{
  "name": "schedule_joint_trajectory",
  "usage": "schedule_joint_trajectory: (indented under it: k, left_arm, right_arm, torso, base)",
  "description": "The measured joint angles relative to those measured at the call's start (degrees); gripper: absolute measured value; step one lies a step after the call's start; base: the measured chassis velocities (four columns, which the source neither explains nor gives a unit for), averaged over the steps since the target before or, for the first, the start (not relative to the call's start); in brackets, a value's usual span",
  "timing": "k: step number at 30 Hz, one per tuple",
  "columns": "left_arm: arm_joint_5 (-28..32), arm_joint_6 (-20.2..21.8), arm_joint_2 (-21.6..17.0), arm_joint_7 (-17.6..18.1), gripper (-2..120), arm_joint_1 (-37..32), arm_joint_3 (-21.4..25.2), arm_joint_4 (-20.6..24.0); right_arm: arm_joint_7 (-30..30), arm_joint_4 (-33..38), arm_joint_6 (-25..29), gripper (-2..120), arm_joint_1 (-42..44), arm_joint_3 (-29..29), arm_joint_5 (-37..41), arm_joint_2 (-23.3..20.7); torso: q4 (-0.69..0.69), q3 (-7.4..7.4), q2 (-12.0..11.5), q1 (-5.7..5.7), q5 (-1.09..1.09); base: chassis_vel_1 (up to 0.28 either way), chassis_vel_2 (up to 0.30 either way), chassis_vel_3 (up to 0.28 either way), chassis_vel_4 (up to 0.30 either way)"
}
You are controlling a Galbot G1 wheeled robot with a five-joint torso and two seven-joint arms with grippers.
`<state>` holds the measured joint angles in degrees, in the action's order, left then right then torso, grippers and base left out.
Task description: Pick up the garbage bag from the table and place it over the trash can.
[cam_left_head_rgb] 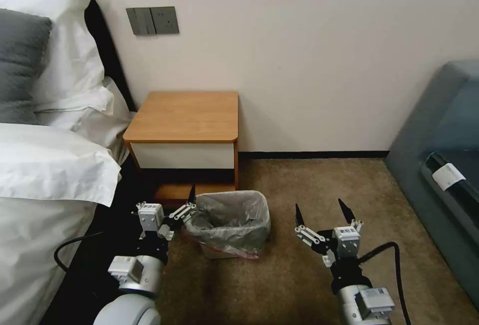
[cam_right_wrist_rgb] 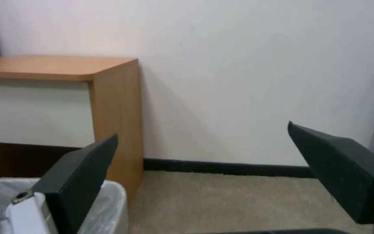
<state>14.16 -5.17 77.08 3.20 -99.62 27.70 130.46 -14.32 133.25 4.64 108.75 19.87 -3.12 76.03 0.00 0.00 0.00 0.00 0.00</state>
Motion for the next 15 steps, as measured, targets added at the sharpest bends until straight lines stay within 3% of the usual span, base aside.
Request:
schedule_joint_trajectory:
  k: [10,15]
  left_arm:
    - [0.31,-6.27,0.2,-3.05,100,-7.71,10.46,0.27]
    - [0.51,-7.54,0.94,-3.2,100,-12.1,11.92,0.97]
  right_arm:
    - [0.11,-0.48,7.5,100,6.34,5.82,1.97,1.57]
    - [0.6,-0.91,10.47,100,8.6,7.01,2.18,2.07]
  torso:
    - [0.0,0.0,0.0,0.0,0.0]
    - [0.0,0.0,0.0,0.0,0.0]
  base:
    - [0.0,0.0,0.0,0.0]
    - [0.0,0.0,0.0,0.0]
